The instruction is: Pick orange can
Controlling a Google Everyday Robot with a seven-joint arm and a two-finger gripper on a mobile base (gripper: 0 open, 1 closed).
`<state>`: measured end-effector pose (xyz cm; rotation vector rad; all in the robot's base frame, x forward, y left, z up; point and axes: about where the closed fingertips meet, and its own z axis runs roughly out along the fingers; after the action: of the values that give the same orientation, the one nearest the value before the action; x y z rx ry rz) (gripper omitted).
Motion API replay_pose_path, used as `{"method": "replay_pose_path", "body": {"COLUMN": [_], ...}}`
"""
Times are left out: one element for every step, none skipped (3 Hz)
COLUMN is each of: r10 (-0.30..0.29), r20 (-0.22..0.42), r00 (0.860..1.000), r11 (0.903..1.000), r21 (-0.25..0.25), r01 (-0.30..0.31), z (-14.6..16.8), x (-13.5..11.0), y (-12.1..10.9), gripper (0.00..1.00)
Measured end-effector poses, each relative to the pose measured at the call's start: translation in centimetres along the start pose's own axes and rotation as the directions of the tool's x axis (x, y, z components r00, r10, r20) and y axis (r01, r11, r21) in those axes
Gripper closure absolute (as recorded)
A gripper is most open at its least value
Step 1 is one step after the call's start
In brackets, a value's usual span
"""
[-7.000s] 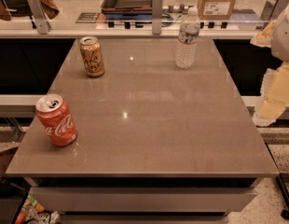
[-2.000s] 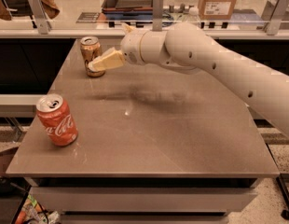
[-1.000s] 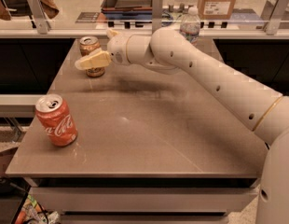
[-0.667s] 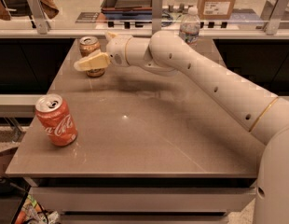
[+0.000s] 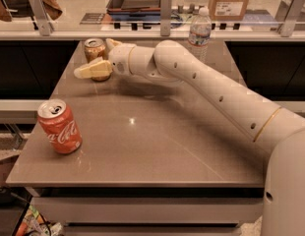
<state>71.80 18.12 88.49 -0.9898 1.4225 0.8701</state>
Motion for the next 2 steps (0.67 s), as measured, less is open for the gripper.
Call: {"method": "replay_pose_path", "body": {"r10": [-0.001, 0.000], "r20": [0.000, 0.000], "r00": [1.000, 1.000], "r11": [1.0000, 1.0000], "r21": [-0.004, -0.008], "r01": [0.001, 0.000], "z": [0.18, 0.39], "x": [-0.04, -0.06], "y": [0.19, 0.39], "gripper": [0.18, 0.41]}}
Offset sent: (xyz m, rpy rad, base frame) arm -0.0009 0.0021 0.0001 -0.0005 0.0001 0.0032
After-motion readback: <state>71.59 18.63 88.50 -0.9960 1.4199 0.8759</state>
